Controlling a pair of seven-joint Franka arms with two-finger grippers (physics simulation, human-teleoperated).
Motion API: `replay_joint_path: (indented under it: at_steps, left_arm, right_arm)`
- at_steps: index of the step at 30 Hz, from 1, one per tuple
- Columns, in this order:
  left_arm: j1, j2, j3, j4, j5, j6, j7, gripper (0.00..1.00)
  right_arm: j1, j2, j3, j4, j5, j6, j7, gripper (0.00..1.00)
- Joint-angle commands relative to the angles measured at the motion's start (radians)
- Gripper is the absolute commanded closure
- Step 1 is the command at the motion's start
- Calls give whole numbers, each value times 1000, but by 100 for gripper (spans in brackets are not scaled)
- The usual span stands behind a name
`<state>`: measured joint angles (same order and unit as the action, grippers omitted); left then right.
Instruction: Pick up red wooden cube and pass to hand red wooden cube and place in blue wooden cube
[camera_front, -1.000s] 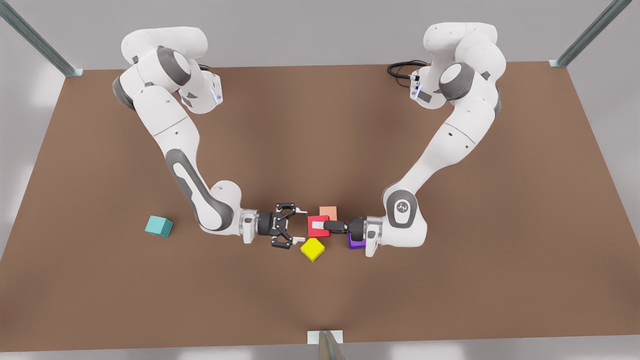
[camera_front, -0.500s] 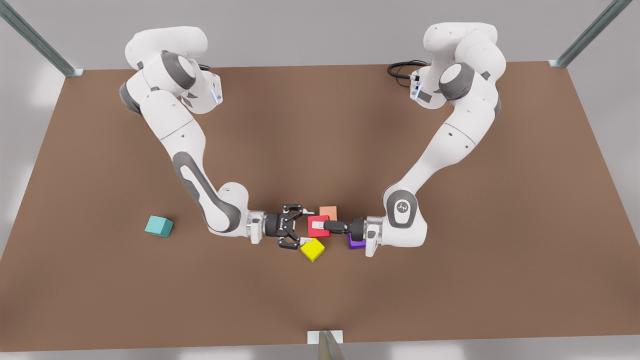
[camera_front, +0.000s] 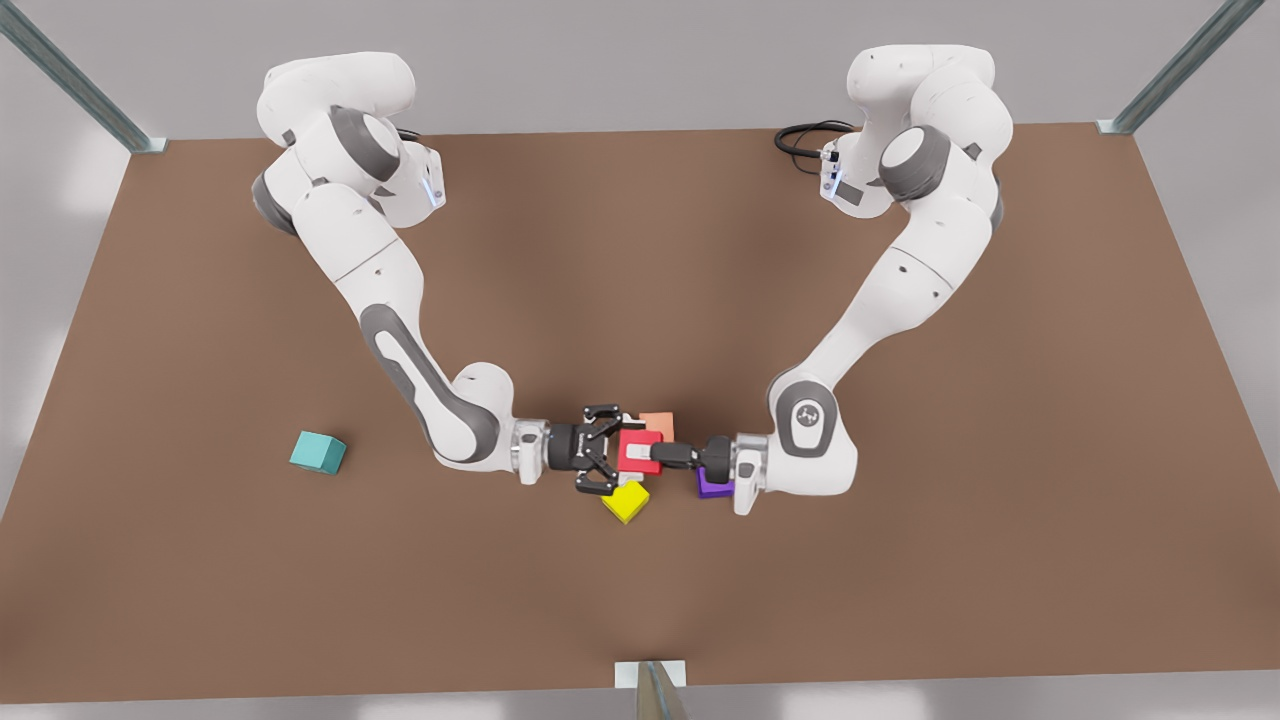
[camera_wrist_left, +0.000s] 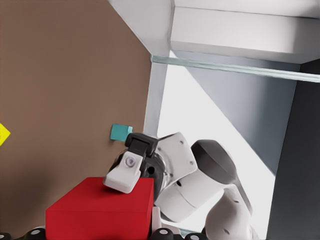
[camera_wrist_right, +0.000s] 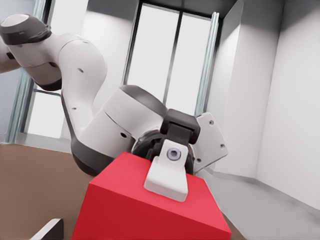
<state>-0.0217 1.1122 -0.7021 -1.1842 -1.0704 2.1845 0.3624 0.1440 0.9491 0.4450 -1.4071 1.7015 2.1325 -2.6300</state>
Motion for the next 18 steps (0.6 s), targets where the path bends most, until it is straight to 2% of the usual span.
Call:
replay_joint_path:
  at_steps: [1, 2, 3, 5, 6, 9, 10, 11, 15, 18]
  left_arm:
    - [2, -2, 0, 0, -19, -22, 70, 54]
    - [2, -2, 0, 0, -19, -22, 70, 53]
    - [2, -2, 0, 0, -19, -20, 69, 53]
    - [2, -2, 0, 0, -19, -20, 69, 53]
    - [0, -2, 0, 0, -20, -20, 69, 53]
    - [0, -2, 0, 0, -20, -18, 69, 53]
    - [0, -2, 0, 0, -20, -17, 69, 17]
    - [0, -2, 0, 0, -20, -17, 69, 0]
    - [11, -8, 0, 1, 26, -17, 62, 0]
    - [101, -26, -4, 1, 138, -69, 33, 0]
  right_arm:
    - [0, -1, 1, 2, 0, 10, 8, 0]
    - [0, -1, 1, 2, 0, 12, 8, 0]
    - [0, -1, 1, 2, 0, 13, 11, 7]
    - [0, -3, 1, 4, 0, 17, 11, 37]
    - [0, -3, 1, 4, 0, 17, 11, 40]
    - [0, -4, 1, 4, -2, 17, 25, 44]
    - [0, -4, 1, 4, -2, 17, 27, 45]
    - [0, -4, 1, 2, -2, 17, 33, 45]
    - [-1, -4, 1, 2, -3, 17, 33, 45]
    - [-4, -6, 1, 0, -6, 15, 33, 45]
